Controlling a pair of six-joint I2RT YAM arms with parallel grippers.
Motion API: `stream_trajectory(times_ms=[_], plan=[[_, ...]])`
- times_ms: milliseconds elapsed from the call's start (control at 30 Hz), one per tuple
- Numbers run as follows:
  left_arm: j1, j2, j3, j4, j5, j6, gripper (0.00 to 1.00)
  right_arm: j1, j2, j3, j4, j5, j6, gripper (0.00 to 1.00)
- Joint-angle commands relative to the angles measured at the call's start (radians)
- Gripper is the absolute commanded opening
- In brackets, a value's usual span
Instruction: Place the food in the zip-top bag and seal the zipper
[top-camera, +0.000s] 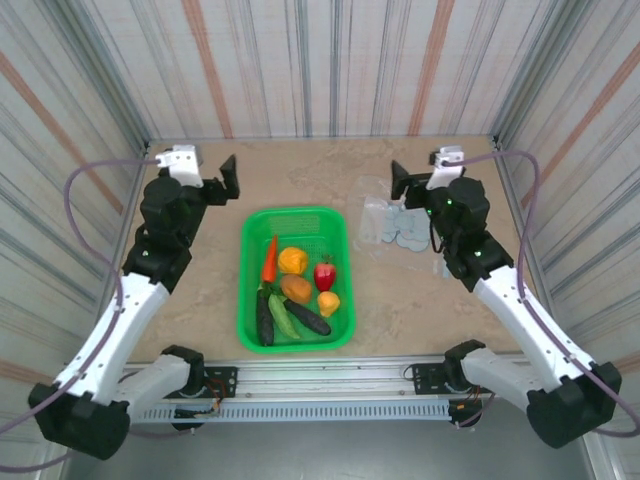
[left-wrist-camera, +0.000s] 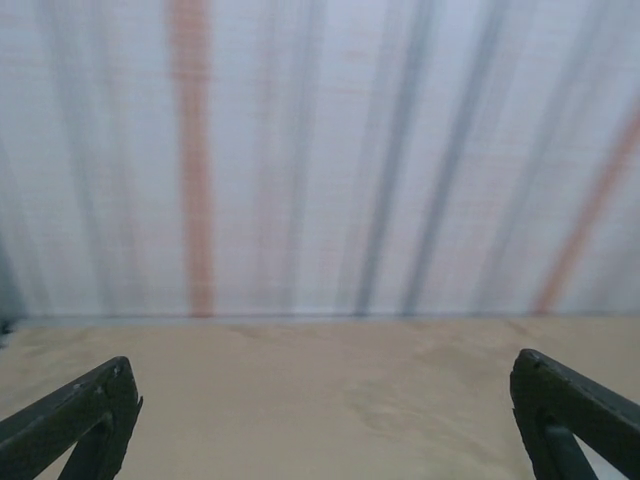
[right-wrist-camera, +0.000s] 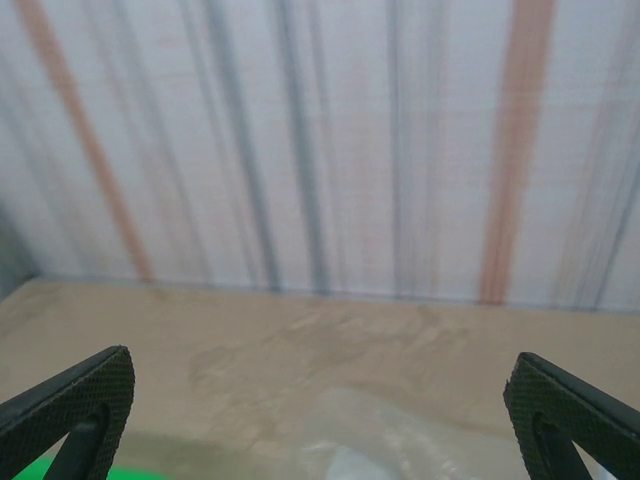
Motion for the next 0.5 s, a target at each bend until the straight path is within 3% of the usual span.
stream_trajectory(times_ms=[0, 67, 133, 200, 233, 300, 367, 467], plan=[[-0.091, -0.027, 0.125, -0.479, 0.070, 0.013, 0.99, 0.113, 0.038, 0.180, -0.459, 0.112, 0.100, 0.99], [-0.056, -0.060, 0.125, -0.563, 0.005, -0.192, 0.99, 0.075, 0.048, 0.254, -0.624, -0.030, 0.199, 0.99], [0.049, -0.103, 0.080, -0.526, 0.200, -0.274, 0.99, -0.052, 0.009, 0.178, -0.564, -0.181, 0.287, 0.99], [0.054, -0.098, 0.067, -0.547, 0.294, -0.346, 0.99, -0.225, 0.003, 0.105, -0.489, -0.391, 0.383, 0.99], [0.044, -0.081, 0.062, -0.554, 0.350, -0.361, 0.99, -0.276, 0.026, 0.105, -0.499, -0.438, 0.404, 0.99], [-0.002, -0.032, 0.049, -0.594, 0.414, -0.386, 0.99, -0.330, 0.067, 0.082, -0.481, -0.517, 0.432, 0.99], [-0.070, -0.008, 0.021, -0.622, 0.374, -0.379, 0.98, -0.381, 0.084, 0.028, -0.385, -0.594, 0.477, 0.99], [-0.123, 0.019, 0.002, -0.694, 0.299, -0.369, 0.99, -0.388, 0.170, 0.057, -0.440, -0.506, 0.468, 0.98]])
